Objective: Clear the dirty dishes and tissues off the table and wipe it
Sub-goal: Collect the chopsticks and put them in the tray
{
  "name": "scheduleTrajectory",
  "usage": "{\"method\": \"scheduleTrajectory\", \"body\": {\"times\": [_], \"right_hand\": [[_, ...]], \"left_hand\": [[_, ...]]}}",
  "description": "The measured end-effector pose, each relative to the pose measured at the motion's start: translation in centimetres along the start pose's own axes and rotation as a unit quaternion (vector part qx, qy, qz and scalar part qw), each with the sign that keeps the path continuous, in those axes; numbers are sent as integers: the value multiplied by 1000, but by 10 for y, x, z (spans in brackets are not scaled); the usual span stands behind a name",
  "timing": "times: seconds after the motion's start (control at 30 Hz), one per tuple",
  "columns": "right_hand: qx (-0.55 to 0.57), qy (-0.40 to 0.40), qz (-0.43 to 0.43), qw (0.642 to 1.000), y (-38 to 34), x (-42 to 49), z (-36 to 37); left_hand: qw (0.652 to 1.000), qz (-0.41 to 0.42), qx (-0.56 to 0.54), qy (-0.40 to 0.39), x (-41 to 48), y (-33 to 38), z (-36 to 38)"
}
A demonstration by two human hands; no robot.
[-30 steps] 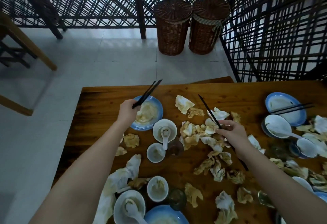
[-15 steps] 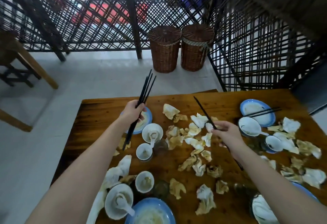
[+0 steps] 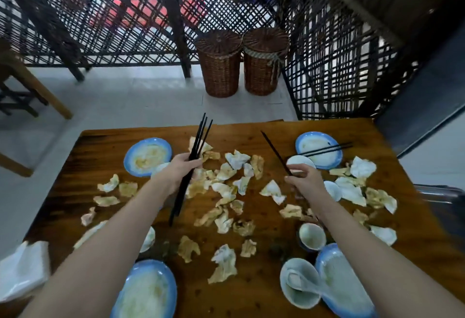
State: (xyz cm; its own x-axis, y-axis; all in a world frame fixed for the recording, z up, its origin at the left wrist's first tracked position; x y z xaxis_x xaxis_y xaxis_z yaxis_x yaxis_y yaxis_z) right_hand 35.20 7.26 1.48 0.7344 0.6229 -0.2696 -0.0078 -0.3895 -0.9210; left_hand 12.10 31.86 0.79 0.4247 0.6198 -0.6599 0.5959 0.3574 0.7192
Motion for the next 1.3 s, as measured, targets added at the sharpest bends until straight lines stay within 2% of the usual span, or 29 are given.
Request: {"method": "scheduleTrajectory", "body": {"times": [0.27,0.5,0.87,1.1,1.3], "right_hand": [[-25,-16,-19,999,11,39,-90],[-57,-23,-14,998,33,89,-128],[-183,-94,-22,978,65,169,-123],[-251,-132,-46,958,85,210,-106],[-298,-132,-57,944,94,227,-102]], "left_hand": [[999,-40,-3,10,3,-9,86],[998,-58,-36,-5,3,-5,136],[990,-101,-94,9,17,8,158],[989,-113,-94,18,42,5,157],[989,-117,-92,1,59,-8,158]]}}
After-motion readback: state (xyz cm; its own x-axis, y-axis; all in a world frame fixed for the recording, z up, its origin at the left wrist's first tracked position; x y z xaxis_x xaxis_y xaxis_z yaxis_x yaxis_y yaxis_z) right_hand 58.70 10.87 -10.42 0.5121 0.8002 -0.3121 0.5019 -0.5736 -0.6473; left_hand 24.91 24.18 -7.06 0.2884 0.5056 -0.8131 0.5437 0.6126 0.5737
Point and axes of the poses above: each hand's wrist, its own x-axis towards the middle knuckle, its own z-axis out of the palm, y = z × x, the point moved 9 cm from there along x, towards the middle knuckle, and after that the axes turned 9 degrees about -z, right-handed, at the moved point
